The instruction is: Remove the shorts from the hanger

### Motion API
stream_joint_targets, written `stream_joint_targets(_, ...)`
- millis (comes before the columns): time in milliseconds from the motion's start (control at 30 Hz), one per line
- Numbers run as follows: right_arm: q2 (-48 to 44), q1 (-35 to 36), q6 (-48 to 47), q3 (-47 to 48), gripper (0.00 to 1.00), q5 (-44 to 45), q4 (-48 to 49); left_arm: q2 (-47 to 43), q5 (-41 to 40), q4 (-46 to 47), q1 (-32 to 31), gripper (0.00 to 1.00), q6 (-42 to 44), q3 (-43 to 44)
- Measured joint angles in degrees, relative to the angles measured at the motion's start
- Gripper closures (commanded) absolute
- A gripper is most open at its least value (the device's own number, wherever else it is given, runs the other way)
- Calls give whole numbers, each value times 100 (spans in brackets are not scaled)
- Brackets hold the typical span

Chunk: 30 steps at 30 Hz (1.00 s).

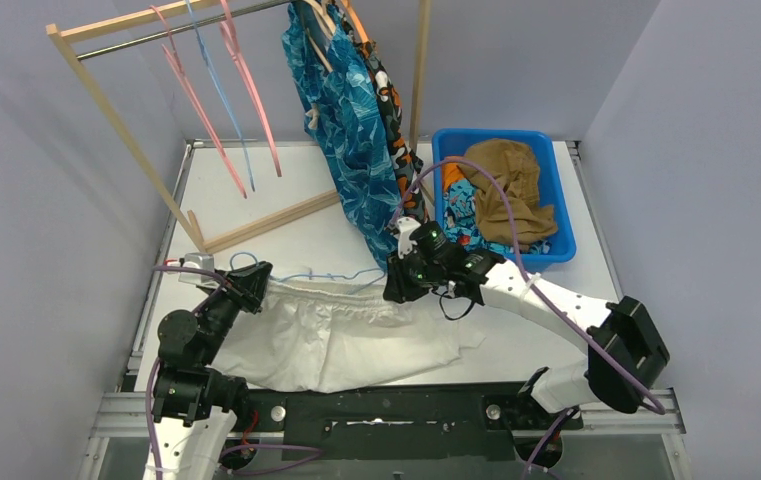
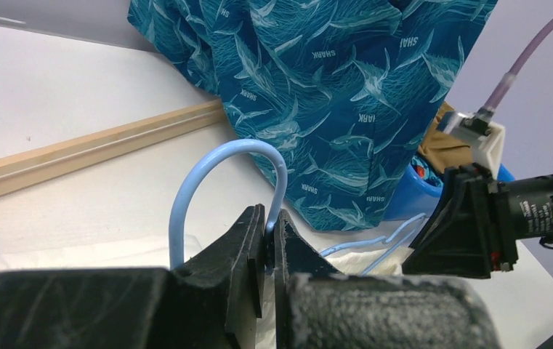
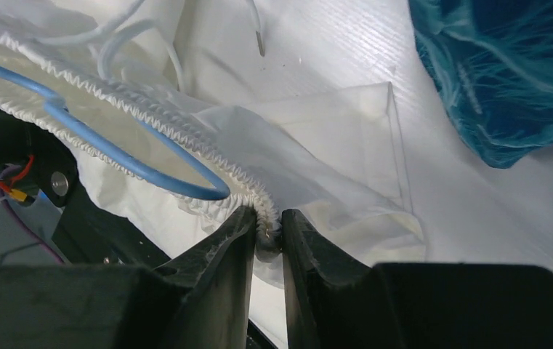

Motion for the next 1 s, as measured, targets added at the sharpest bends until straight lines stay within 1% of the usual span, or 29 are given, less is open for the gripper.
stream_joint_targets(133, 186, 195, 4, 26, 79, 39, -33, 24, 20, 0, 0, 100, 2, -2)
stream_joint_targets(200, 151, 236, 4, 42, 76, 103, -28, 68, 35, 4, 0, 100, 2, 0)
stream_joint_targets(300, -17, 229, 2, 44, 66, 249, -26, 153, 83, 7, 0, 100, 4, 0)
stream_joint_targets(433, -586, 214, -59, 31, 48, 409, 13, 280, 216, 15, 2, 100, 11, 0)
stream_joint_targets(533, -1128, 181, -162, 2, 40, 459, 101, 378, 367, 57, 2, 100, 11, -2)
stream_joint_targets(667, -1545, 175, -402, -164, 31, 426, 350, 483, 662, 208, 2, 100, 2, -2)
stream_joint_targets(733, -1644, 177, -612, -417, 30, 269, 533, 520, 826, 295, 2, 100, -13, -9)
stream_joint_targets(867, -1602, 341, -1108, -870, 30, 101, 522, 625, 1161, 507, 2, 100, -50, -63)
stream_joint_targets(1000, -1587, 549, -1397, -1021, 36, 31, 485, 708, 1445, 625, 2, 100, -120, -105)
